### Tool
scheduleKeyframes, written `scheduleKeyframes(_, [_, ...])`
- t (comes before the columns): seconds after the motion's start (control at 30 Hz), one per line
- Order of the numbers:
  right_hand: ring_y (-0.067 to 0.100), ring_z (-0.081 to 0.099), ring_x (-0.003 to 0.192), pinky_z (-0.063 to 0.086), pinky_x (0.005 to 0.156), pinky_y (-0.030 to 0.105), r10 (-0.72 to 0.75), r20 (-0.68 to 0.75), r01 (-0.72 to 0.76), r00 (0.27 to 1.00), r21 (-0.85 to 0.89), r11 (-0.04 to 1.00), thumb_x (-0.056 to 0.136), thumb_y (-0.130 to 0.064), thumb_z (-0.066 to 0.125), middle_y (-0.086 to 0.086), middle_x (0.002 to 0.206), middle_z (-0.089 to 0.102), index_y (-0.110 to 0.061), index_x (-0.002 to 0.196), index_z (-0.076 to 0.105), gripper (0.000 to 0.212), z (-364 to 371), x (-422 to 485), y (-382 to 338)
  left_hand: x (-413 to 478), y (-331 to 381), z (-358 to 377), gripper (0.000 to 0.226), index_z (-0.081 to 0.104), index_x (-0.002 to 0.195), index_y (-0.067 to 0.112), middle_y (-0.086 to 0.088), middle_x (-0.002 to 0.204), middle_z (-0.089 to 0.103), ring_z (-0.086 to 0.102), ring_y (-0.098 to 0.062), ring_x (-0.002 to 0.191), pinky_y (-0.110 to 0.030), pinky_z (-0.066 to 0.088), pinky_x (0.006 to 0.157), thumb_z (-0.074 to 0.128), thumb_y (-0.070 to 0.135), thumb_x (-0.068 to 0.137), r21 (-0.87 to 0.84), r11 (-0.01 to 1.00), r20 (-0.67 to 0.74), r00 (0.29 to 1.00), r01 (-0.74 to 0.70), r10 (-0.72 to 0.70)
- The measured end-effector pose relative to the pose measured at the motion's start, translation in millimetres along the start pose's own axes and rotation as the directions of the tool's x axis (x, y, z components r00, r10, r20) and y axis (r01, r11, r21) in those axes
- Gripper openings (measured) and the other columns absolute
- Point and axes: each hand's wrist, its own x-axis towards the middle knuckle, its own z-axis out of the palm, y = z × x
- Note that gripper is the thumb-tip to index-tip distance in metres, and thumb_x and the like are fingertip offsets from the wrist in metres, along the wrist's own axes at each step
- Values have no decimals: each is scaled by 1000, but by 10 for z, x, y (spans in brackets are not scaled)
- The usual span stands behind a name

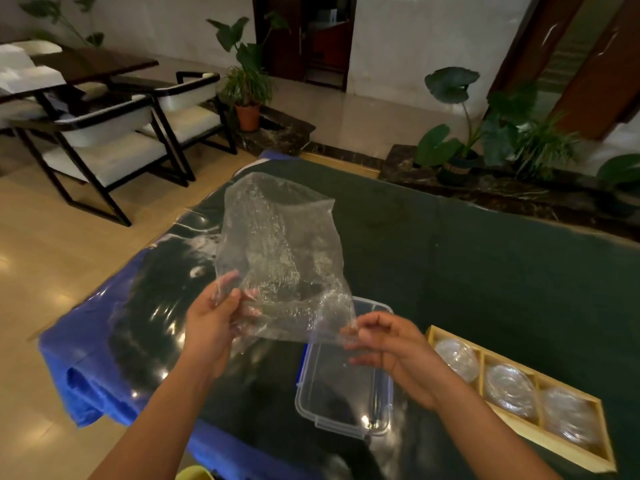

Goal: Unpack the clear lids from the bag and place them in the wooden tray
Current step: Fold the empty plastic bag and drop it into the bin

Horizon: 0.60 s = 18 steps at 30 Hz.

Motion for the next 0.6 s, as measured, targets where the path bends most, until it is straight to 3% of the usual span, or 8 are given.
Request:
scheduleKeyframes(0.13, [29, 69, 74, 59, 65, 30, -83, -149, 53, 985, -194, 980, 80, 7, 74, 15, 77, 73, 0, 85, 71, 9, -198, -167, -26, -84, 13, 158, 49, 65, 130, 29, -13, 100, 79, 77, -22, 74, -36, 65, 61, 64, 5, 87, -38, 996, 179, 981, 77, -69])
scheduleKeyframes(0.23, [31, 71, 87, 61, 75, 32, -29, -126, -1, 992, -230, 973, 73, 16, 74, 16, 89, 76, 4, 92, 69, 23, -514, -382, -66, -177, 5, 286, 58, 68, 128, 29, -18, 97, 78, 78, -25, 80, -34, 64, 65, 70, 1, 77, 37, 997, 219, 973, 66, -73])
scheduleKeyframes(0.3, [35, 70, 97, 59, 85, 41, 70, -50, -73, 996, -62, 995, 76, -1, 77, 20, 107, 75, -1, 110, 67, 35, -674, -471, -162, -261, -77, 432, 62, 71, 124, 35, -18, 92, 78, 76, -23, 80, -30, 63, 67, 75, 2, 71, 136, 990, 282, 957, 34, -72])
scheduleKeyframes(0.37, [35, 70, 97, 55, 91, 47, 98, -107, -93, 989, 53, 994, 88, -24, 71, 19, 111, 75, -5, 117, 64, 35, -702, -432, -241, -350, -161, 599, 66, 72, 121, 41, -17, 90, 78, 76, -23, 81, -30, 62, 69, 80, 3, 68, 230, 973, 369, 924, 18, -104])
scheduleKeyframes(0.47, [25, 73, 81, 58, 79, 37, -96, -402, 80, 910, -54, 995, 100, -16, 58, 12, 92, 79, -2, 110, 66, 19, -706, -354, -326, -412, -175, 805, 67, 65, 129, 36, -15, 101, 79, 77, -27, 95, -37, 61, 79, 88, 12, 71, 362, 932, 448, 877, -3, -171])
scheduleKeyframes(0.6, [17, 73, 70, 61, 67, 26, -212, -383, 153, 899, -180, 972, 100, -1, 52, 5, 79, 78, -9, 96, 68, 18, -824, -462, -334, -362, 2, 1104, 43, 73, 119, 24, -13, 111, 79, 77, -28, 97, -41, 62, 76, 69, 46, 82, 263, 957, 488, 838, 124, -243])
